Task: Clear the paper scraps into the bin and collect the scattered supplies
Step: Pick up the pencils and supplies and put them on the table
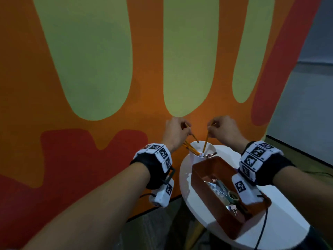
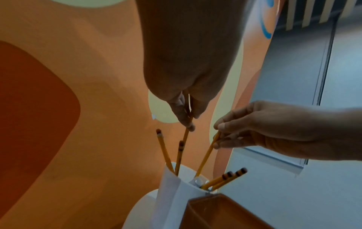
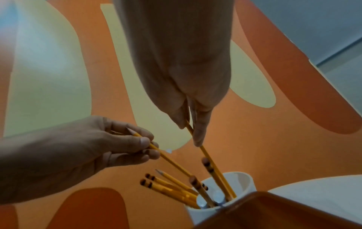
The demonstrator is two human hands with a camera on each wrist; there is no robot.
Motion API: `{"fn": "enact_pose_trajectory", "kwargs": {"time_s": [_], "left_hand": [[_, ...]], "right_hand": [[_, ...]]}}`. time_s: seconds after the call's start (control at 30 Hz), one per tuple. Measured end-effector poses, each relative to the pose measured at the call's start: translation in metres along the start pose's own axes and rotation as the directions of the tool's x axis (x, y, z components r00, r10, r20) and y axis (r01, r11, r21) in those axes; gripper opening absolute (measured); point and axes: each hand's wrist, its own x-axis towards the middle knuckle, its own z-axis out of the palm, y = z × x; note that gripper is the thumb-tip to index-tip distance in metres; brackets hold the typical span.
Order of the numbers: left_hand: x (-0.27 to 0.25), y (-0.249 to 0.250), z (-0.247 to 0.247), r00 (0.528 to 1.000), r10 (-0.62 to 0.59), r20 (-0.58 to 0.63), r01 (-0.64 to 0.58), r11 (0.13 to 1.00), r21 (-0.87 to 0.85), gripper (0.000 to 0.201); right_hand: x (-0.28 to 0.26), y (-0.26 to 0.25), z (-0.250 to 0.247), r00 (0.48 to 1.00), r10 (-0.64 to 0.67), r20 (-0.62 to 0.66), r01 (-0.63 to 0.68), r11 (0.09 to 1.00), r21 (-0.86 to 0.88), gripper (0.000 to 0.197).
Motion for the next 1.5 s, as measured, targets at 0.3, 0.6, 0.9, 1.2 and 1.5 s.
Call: {"fn": "enact_pose_trajectory", "kwargs": {"time_s": [0.3,0.6,0.9,1.2,1.5], "left_hand": [[0.016,-0.038,0.05,0.979,-0.119,0.165,0.078,0.97,0.232,0.021],[0.021,-0.027,0.007,0.974,-0.031,0.226,-0.037,0.957,0.287,0.015],[-0.05,-0.067,-0.117,0.988,-0.044,0.149,-0.017,0.924,0.381,0.018],[-0.211,-0.206,-0.219,0.912,-0.41,0.031,0.366,0.845,0.39,0.02],[-0.402,-0.355,-0.205,0.613,-0.783,0.104,0.755,0.619,0.217,0.011]], "right_hand": [[0.005,0.03,0.022,0.998,-0.012,0.055,0.019,0.99,-0.137,0.018],[0.002,0.0,0.022,0.985,-0.118,0.129,0.142,0.971,-0.193,0.026],[-0.027,-0.094,0.094,0.884,-0.355,0.304,0.379,0.925,-0.022,0.013],[-0.098,-0.16,0.281,0.528,-0.382,0.758,0.403,0.899,0.173,0.009],[-0.192,-0.144,0.469,0.159,-0.268,0.95,0.414,0.892,0.182,0.005]]}}
